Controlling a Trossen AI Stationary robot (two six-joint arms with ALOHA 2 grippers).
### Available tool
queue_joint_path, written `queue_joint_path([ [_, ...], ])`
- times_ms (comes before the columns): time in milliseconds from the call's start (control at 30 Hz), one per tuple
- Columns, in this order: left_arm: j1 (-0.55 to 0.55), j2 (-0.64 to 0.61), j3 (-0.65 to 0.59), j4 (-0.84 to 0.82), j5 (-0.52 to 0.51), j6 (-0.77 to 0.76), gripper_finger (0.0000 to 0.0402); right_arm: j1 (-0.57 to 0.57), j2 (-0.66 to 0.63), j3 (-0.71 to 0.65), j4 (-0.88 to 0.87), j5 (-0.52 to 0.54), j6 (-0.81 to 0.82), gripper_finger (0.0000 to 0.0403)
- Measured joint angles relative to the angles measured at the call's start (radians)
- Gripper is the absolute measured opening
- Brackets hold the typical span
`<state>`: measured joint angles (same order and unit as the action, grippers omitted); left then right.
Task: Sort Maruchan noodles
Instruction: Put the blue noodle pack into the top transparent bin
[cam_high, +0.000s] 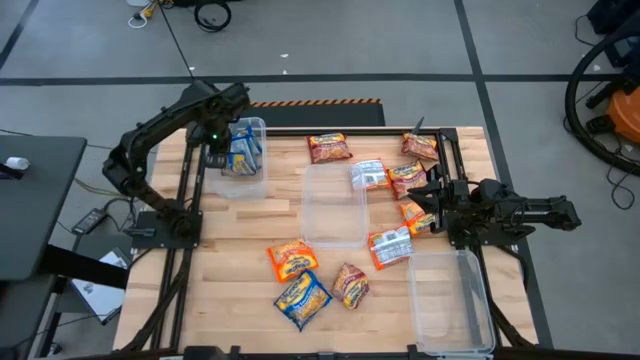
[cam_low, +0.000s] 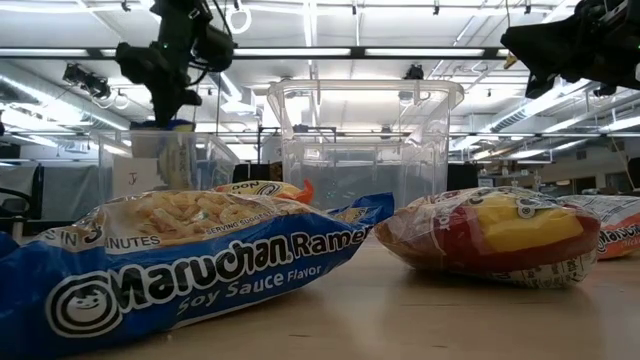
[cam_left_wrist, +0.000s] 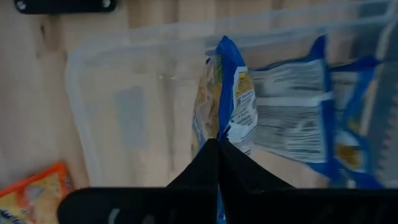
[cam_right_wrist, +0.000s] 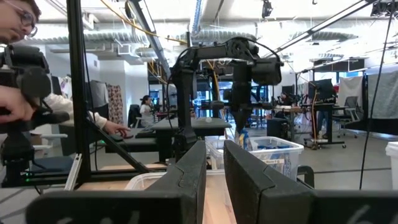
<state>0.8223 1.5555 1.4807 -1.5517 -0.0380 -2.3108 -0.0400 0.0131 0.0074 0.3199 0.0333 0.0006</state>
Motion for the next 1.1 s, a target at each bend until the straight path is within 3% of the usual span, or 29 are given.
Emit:
queue_joint_path([
  [133, 0.007, 0.011, -0.056, 0.034, 0.040, -0.004, 0.0004, 0.000, 0.000, 0.000, 0.000, 0.000, 0.000, 0.0064],
  [367, 0.018, 0.010, -0.127, 0.181, -0.012, -0.002, 0.0004, 0.000, 0.000, 0.000, 0.000, 0.000, 0.000, 0.0064],
  [633, 0.009, 0.010, -0.131, 0.187, -0.015, 0.023, 0.0009, 0.000, 0.000, 0.000, 0.000, 0.000, 0.000, 0.0064],
  [1100, -0.001, 0.009, -0.120, 0.189, -0.013, 0.121, 0.0085, 0.000, 0.000, 0.000, 0.000, 0.000, 0.000, 0.0064],
])
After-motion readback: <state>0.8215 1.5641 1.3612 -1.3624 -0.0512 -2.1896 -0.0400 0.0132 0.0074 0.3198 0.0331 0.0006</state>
